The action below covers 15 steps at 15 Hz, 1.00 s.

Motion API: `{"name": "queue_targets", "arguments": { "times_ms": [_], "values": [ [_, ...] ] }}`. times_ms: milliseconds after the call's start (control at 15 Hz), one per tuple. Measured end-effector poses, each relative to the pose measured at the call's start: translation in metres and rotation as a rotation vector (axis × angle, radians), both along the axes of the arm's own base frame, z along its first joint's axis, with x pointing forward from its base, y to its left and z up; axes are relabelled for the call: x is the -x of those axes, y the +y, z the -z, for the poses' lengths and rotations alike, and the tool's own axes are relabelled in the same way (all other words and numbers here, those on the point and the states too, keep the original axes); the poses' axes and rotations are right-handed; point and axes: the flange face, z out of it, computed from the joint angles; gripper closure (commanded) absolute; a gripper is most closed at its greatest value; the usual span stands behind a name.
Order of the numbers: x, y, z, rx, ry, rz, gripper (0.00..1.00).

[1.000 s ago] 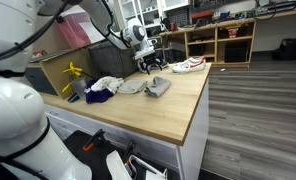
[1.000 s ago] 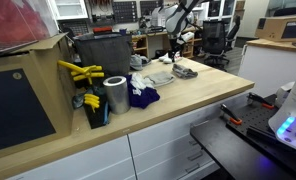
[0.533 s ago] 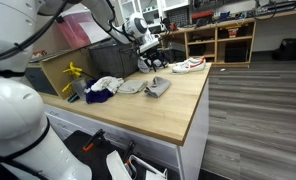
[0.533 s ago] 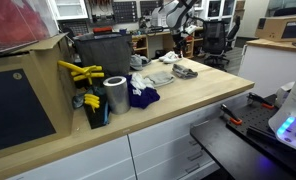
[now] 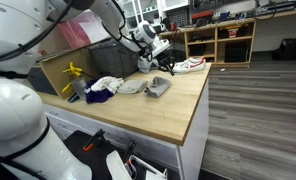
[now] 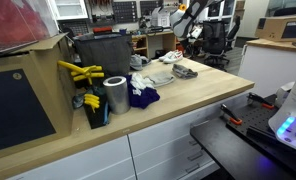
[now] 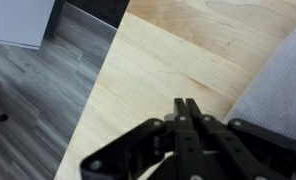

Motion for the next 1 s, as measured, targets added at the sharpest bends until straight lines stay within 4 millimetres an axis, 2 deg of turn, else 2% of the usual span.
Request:
{"name": "queue_targets", "arguments": {
  "times_ms": [333,533,667,1000],
  "values": [
    [0.005,0.001,0.055,-0.011,0.028,-0.007,1.00],
    [0.006,0.015,0.071,-0.037,0.028,-0.014,1.00],
    [0.005,0.028,0.069,-0.056,0.023,-0.023,1.00],
    [-0.001,0.058,0.045,-0.062,-0.009,-0.063,1.00]
  ]
}}
